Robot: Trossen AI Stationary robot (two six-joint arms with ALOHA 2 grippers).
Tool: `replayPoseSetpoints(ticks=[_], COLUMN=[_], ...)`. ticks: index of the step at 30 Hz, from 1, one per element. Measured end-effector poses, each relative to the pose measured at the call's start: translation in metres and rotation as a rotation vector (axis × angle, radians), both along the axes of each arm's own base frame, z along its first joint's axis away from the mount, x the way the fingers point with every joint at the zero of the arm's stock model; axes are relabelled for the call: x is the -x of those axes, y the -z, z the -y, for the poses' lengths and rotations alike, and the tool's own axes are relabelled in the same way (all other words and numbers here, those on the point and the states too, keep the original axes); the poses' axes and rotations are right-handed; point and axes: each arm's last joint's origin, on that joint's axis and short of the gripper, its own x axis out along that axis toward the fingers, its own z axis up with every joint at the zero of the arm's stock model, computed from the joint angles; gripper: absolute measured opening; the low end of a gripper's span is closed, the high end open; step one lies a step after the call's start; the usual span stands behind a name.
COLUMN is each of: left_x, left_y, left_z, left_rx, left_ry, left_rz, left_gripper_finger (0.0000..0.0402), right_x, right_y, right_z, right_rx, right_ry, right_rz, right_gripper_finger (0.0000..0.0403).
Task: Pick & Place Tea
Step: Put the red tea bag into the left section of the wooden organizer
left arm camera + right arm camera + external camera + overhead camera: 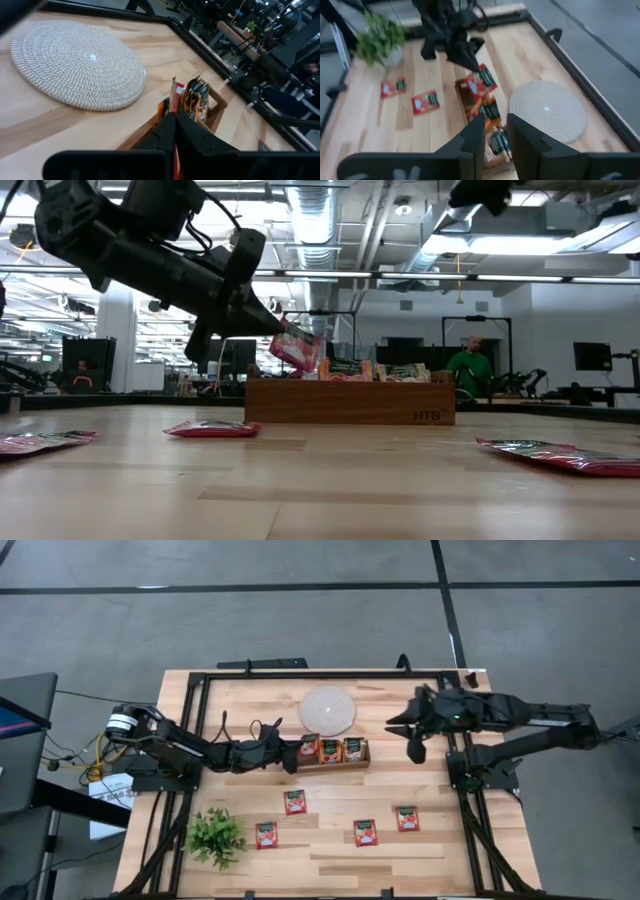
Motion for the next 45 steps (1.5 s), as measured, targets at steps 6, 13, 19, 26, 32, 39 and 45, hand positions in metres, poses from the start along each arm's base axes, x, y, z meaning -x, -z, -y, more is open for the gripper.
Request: replayPoseSetpoints(ticks=[6,13,19,26,32,39,45], left_x=[0.001,0.002,0.002,0.003,0.002,0.002,0.002], left_y=[0.003,0.006,0.006,0.007,0.007,0.007,0.007], left_z=[-0.004,-0.007,-0.011,-0.017,-0.016,-0.015,-0.015], left_rx=[-0.001,-0.007,-0.01,-0.011,0.003,0.012,0.014], left_ry=[-0.014,-0.033,-0.051,-0.072,-0.025,0.001,0.006], left_rz=[-0.032,-0.071,-0.073,-0.082,-0.083,-0.082,-0.082], left_gripper_finger=[0.0,0.0,0.0,0.0,0.0,0.0,0.0], right_x=[0.026,0.036,0.033,0.026,0.021,0.017,0.015], right_y=[0.016,0.017,0.019,0.023,0.024,0.023,0.024], right_z=[0.0,0.0,0.0,0.0,0.0,0.0,0.0], right_rx=[-0.085,-0.106,-0.101,-0.099,-0.099,-0.099,-0.105], right_ry=[0.044,0.05,0.048,0.049,0.049,0.048,0.052], right_rz=[0.108,0.14,0.124,0.092,0.1,0.118,0.108], right_gripper_finger=[0.0072,0.0072,0.0072,0.0072,0.0072,0.0072,0.0072])
